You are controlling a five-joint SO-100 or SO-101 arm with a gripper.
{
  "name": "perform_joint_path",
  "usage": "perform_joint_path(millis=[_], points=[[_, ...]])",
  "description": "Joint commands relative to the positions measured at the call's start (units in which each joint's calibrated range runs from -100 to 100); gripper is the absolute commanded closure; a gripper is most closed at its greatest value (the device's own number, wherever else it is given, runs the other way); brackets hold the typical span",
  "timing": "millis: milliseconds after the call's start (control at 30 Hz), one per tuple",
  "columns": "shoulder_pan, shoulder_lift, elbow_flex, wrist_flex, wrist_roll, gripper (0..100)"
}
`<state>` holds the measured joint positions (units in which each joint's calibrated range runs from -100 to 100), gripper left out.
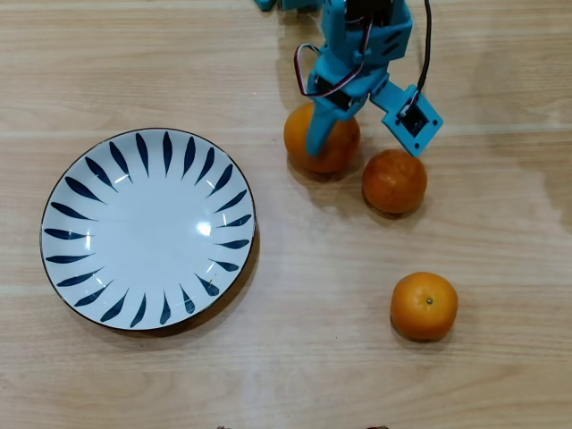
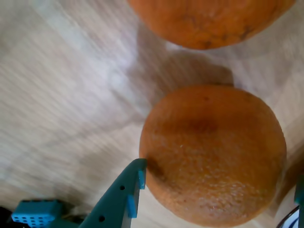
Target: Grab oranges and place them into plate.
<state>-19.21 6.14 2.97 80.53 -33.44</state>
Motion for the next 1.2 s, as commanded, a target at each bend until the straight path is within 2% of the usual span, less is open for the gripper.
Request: perform_joint_path(millis=[0,400,633,867,1167], points=[[0.98,0.46,1.24,-0.82,-2.27,66],[3.40,1.47,13.47,-8.81,-3.89,65],[3.00,-1.57,11.75,-7.09,-3.94,64],[1.95,-9.43,7.04,2.96,-5.40,63],[2.43,-10.19,7.49,2.88,-5.09,59]])
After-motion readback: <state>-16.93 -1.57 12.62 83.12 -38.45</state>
